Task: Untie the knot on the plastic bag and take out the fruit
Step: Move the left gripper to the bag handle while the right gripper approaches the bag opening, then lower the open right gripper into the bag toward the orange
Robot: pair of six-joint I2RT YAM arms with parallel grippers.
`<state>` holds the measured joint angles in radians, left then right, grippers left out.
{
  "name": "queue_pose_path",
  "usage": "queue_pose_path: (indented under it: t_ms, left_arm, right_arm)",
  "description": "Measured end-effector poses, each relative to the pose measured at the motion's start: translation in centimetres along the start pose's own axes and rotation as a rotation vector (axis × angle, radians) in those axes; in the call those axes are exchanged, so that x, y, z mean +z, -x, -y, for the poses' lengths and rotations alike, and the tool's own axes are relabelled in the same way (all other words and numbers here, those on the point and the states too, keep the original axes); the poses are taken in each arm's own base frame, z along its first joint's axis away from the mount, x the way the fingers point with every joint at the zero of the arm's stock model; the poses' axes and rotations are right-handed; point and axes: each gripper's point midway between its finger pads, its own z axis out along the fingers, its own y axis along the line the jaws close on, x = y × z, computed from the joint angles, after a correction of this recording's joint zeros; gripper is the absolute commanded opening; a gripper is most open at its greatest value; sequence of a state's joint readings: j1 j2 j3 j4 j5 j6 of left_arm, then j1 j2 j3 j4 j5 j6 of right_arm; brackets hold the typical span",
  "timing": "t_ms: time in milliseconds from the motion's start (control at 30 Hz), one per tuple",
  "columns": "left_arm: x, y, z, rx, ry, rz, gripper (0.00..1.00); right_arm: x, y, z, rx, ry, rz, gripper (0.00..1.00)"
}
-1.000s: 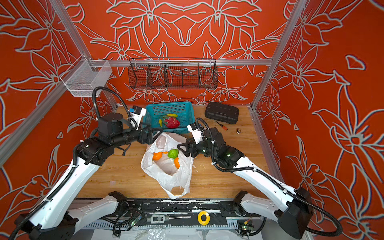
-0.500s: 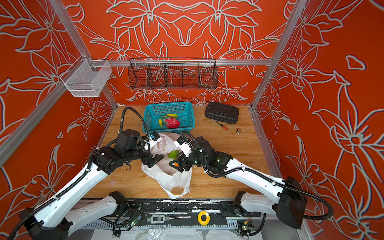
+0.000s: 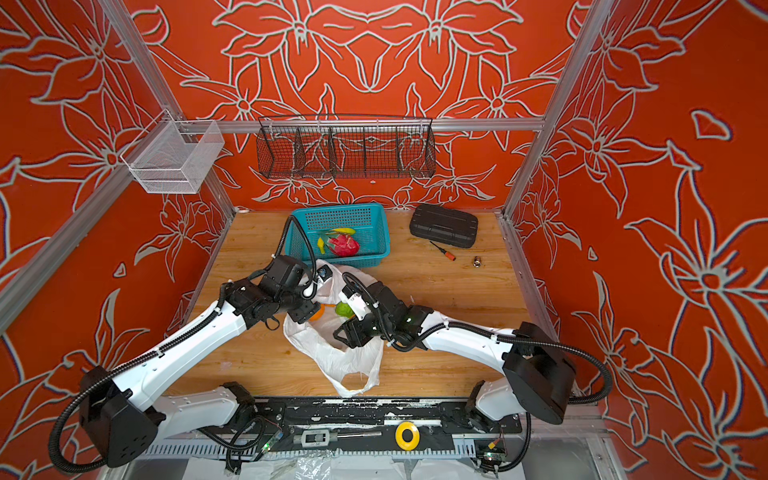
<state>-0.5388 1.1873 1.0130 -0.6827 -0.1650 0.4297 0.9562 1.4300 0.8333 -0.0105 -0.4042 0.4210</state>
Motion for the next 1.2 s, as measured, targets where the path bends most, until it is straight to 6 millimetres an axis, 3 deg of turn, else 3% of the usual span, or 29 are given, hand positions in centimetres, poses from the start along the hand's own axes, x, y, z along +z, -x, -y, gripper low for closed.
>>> queue_pose_path:
  t_ms: [133, 367, 500, 667, 900, 1033, 1200]
  left_arm:
    - [-0.2, 0.3, -0.7, -0.030, 0.036, 0.015, 0.28]
    - [-0.4, 0.2, -1.1, -0.132, 0.057, 0.015, 0.26]
    - [0.1, -0.1, 0.0, -0.233, 0.010, 0.033, 0.27]
    - [0.9, -1.9, 1.4, -0.336, -0.027, 0.010, 0.27]
    - [0.0, -2.0, 1.9, -0.401, -0.048, 0.073, 0.27]
    - [-0.2, -1.9, 1.9, -0.415, -0.048, 0.081, 0.27]
    - [-0.2, -1.9, 1.8, -0.428, -0.046, 0.081, 0.27]
  right_arm:
    - [1.0, -1.8, -1.6, -0.021, 0.030, -0.049, 0.49]
    - [3.0, -6.8, -3.0, -0.057, 0.039, -0.187, 0.48]
    - [3.3, -7.8, -2.5, -0.057, 0.005, -0.216, 0.50]
    - [2.7, -6.3, -1.6, -0.072, -0.076, -0.180, 0.57]
    - [1.3, -0.3, -2.1, -0.130, -0.185, -0.013, 0.59]
    - [1.1, 2.4, -1.2, -0.146, -0.297, 0.031, 0.61]
    - [2.1, 2.9, 1.5, -0.155, -0.451, -0.019, 0.67]
